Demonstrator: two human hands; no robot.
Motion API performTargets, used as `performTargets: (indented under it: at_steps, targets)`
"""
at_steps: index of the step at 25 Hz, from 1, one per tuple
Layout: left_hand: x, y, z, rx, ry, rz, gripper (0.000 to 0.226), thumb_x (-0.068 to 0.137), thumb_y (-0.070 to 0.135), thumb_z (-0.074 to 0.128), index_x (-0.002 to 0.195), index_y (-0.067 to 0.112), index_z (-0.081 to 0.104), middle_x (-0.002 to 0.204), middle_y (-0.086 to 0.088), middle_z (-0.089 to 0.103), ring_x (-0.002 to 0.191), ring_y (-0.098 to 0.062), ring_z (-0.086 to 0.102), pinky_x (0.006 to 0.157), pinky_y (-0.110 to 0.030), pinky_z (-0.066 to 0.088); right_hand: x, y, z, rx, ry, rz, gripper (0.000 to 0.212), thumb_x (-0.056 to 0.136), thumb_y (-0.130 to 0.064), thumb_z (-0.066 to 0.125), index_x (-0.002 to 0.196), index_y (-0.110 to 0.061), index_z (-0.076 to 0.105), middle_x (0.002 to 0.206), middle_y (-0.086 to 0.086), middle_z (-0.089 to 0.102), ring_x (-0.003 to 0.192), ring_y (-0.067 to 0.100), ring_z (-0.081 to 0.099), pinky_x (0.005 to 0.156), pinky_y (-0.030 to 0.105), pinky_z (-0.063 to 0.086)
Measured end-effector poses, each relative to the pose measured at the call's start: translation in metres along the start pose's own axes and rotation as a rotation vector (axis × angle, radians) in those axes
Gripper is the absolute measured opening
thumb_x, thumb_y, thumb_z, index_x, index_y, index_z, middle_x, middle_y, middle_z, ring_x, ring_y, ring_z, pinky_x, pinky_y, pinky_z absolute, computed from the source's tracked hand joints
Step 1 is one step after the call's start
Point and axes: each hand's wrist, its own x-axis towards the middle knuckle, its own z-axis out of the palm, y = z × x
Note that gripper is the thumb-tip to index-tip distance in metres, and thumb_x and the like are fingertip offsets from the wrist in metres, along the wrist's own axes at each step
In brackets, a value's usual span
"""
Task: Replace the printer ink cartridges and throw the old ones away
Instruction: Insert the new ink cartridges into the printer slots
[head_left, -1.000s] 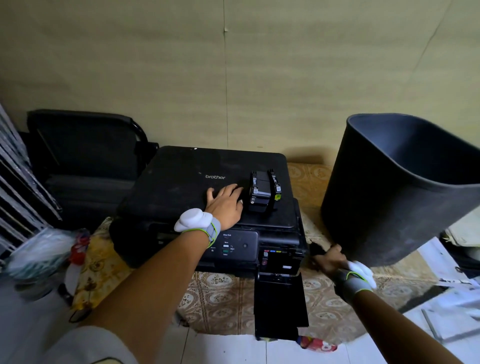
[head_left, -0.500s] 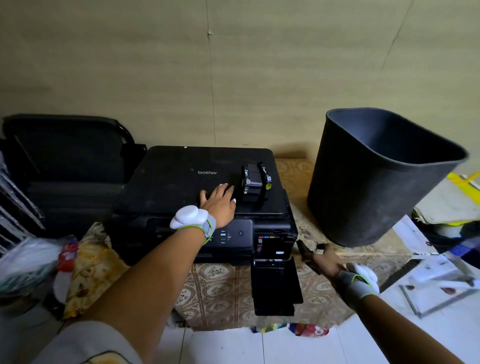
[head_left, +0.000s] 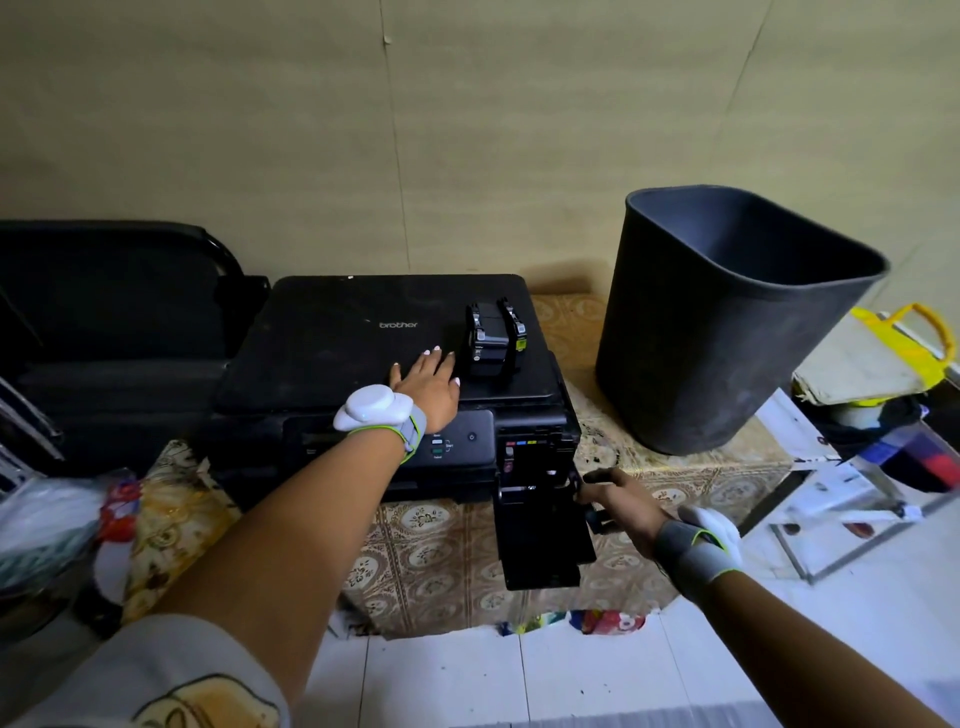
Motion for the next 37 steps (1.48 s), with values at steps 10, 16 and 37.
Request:
performTargets:
  at_steps: [10, 16, 37]
  targets:
    - [0.004, -0.006, 0.003, -0.030, -0.031, 0.014, 0.053, 0.102, 0.030, 0.020, 0.152, 0.019, 0.012, 0.162, 0.001, 0.004, 0.150, -0.015, 0.003, 0.120, -0.046, 0.002, 0.007, -0.011, 0.040, 0.084, -0.101, -0.031, 0.010, 0.082, -0.004, 0.054, 0.087, -0.013, 0.053, 0.073, 0.006, 0.054, 0.062, 0.018, 0.051, 0.056, 0.030, 0.040]
    - [0.006, -0.010, 0.008, -0.056, -0.024, 0.011, 0.052, 0.101, 0.032, 0.020, 0.152, 0.022, 0.011, 0.162, 0.003, 0.003, 0.150, -0.013, 0.002, 0.120, -0.045, -0.001, 0.012, -0.008, 0.048, 0.104, -0.144, -0.012, 0.013, 0.084, -0.003, 0.050, 0.078, -0.014, 0.050, 0.076, 0.007, 0.052, 0.070, 0.020, 0.051, 0.057, 0.030, 0.039]
    - [0.007, -0.011, 0.006, -0.024, -0.017, 0.017, 0.052, 0.101, 0.033, 0.019, 0.152, 0.024, 0.010, 0.162, 0.004, 0.004, 0.150, -0.012, 0.003, 0.120, -0.043, 0.001, 0.051, 0.001, 0.054, -0.231, 0.047, -0.207, 0.032, 0.080, -0.013, 0.068, 0.111, -0.003, 0.063, 0.113, 0.017, 0.066, 0.104, 0.026, 0.061, 0.085, 0.023, 0.042]
